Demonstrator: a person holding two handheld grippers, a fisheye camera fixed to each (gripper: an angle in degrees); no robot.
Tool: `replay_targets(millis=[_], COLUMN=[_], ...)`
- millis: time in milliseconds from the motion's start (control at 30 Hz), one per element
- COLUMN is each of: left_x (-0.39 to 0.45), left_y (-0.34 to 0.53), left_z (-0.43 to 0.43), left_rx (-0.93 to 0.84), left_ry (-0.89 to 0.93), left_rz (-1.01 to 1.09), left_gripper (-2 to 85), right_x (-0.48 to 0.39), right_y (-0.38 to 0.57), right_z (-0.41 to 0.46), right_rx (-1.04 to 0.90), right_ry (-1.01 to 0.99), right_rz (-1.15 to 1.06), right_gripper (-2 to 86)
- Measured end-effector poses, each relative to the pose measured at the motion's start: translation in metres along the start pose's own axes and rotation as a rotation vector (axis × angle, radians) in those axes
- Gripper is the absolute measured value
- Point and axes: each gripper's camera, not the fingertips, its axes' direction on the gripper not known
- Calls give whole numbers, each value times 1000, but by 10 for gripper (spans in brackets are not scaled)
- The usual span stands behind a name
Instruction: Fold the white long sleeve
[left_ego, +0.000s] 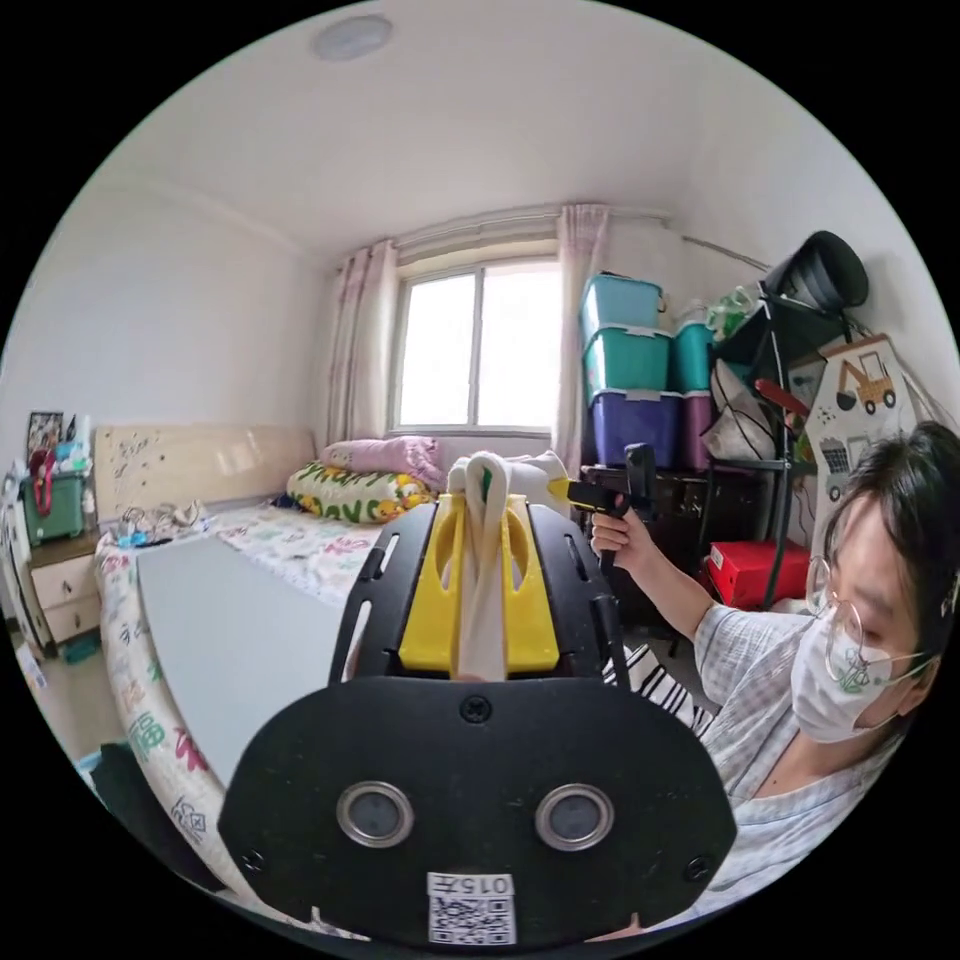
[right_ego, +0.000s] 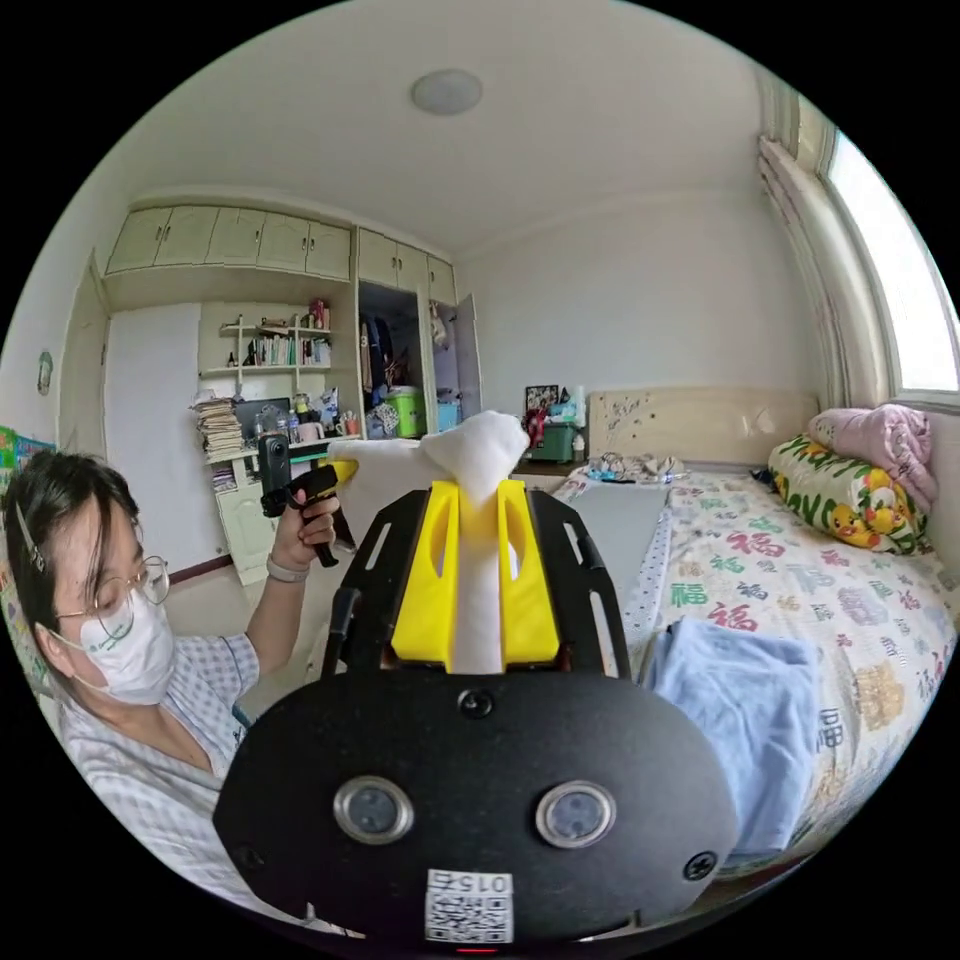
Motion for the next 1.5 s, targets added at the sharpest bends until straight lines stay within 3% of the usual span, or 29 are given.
replay_targets(millis=[267,500,633,733,900,1200,1300,1500], left_x=[17,-11,-56,-92,-173,-306,-327,-332], left_y=[-112,-163,-187,-201,-214,-207,-206,-239], left_z=[111,199,240,264,298,342,344,323], left_rx=[10,-58,-139,-212,-323,-522,-559,-587], left_ry=[258,316,244,84,-55,-188,-175,-175], left_rz=[-15,-45,-78,-71,-144,-334,-365,-331], left_gripper=[57,56,55,51,39,40,43,50], right_x=[10,63,114,160,251,357,373,417], right_y=[66,106,124,137,154,207,224,254], right_z=[-141,-162,-129,-81,12,190,200,165], right_rx=[106,47,-6,-73,-185,-545,-514,-291], right_ry=[247,395,450,491,516,686,655,332], right_rz=[32,36,45,18,174,234,249,455], right_gripper=[65,65,65,65,66,82,87,75])
